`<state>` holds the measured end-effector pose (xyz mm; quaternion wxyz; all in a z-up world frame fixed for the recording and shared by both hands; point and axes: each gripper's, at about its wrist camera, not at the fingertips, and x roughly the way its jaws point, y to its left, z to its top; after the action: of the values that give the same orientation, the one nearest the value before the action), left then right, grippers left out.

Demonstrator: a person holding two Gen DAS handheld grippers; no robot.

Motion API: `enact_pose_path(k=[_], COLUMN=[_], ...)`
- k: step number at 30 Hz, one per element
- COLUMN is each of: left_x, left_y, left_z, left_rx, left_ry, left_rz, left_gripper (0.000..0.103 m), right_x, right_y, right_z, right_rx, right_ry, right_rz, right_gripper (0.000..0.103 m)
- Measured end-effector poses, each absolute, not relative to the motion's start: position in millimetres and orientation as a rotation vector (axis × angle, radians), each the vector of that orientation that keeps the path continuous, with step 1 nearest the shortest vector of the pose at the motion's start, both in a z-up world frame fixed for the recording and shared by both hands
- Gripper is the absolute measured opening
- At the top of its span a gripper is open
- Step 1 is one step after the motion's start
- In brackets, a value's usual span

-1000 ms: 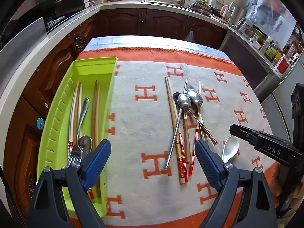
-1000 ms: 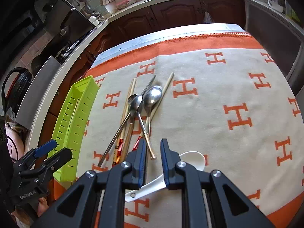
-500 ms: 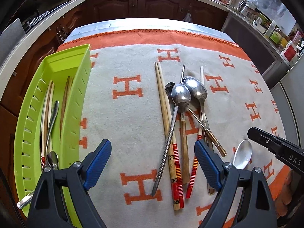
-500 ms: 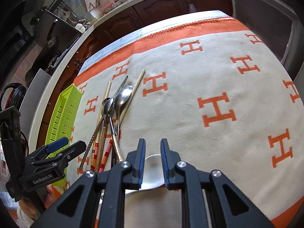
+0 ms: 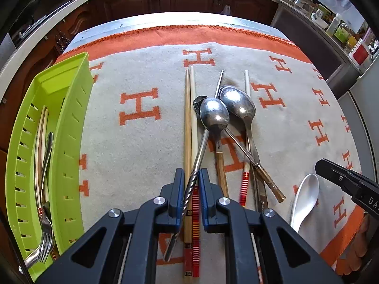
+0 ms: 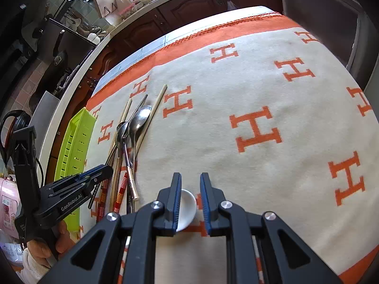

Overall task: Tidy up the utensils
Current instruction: 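Grasp the white ceramic spoon with the right tool while the left tool reaches the chopsticks, then hold the white spoon in the right tool while the left tool grasps a brown chopstick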

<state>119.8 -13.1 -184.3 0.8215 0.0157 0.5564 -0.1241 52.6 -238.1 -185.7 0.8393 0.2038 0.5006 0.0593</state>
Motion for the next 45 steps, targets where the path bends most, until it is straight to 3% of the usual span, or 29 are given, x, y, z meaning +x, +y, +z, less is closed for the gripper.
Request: enact_pose_path(k=[9, 13, 25, 27, 28, 29, 31, 39, 45], left_x=[92.5, 82.8, 65.4, 64.6, 64.3, 63.8, 61.5, 49.0, 47.1], left_y=[3.5, 7.1, 19.1, 20.8, 21.6, 22.0, 24.2, 34.5, 36.3], left_z=[-183.1, -183.4, -184.5, -184.5, -184.2, -183.6, -179.1, -145.2, -143.5], left_rx=[-0.007, 0.007, -0.063, -0.077, -0.082, -0.087, -0.095, -0.102, -0.078], left_ry=[1.197, 1.188, 1.177, 1.179, 1.178, 1.175, 1.153, 1.014, 1.016], left_rz=[-0.259, -0.252, -0.202, -0.202, -0.203, -0.203, -0.199, -0.174, -0.174], left_gripper=[0.010, 0.010, 0.010, 0.010, 0.010, 0.010, 0.010, 0.010, 0.010], right_x=[42.4, 36.3, 28.8, 25.8, 24.2, 23.2, 22.3, 18.2, 18.5], right_y=[-241.0, -244.4, -211.2, -196.8, -190.8, -187.7, -190.3, -200.4, -201.3], right_z=[-183.8, -188.5, -192.9, -193.5, -194.1, -193.7, -192.2, -163.7, -150.2], right_rx=[0.403, 0.409, 0.199, 0.098, 0.060, 0.049, 0.122, 0.233, 0.260], right_ry=[1.047, 1.051, 0.994, 0.968, 0.956, 0.946, 0.956, 0.893, 0.866], right_rz=[0.123, 0.113, 0.121, 0.111, 0.115, 0.123, 0.169, 0.203, 0.215], right_gripper=[0.016, 0.033, 0.036, 0.032, 0.017, 0.010, 0.006, 0.003, 0.003])
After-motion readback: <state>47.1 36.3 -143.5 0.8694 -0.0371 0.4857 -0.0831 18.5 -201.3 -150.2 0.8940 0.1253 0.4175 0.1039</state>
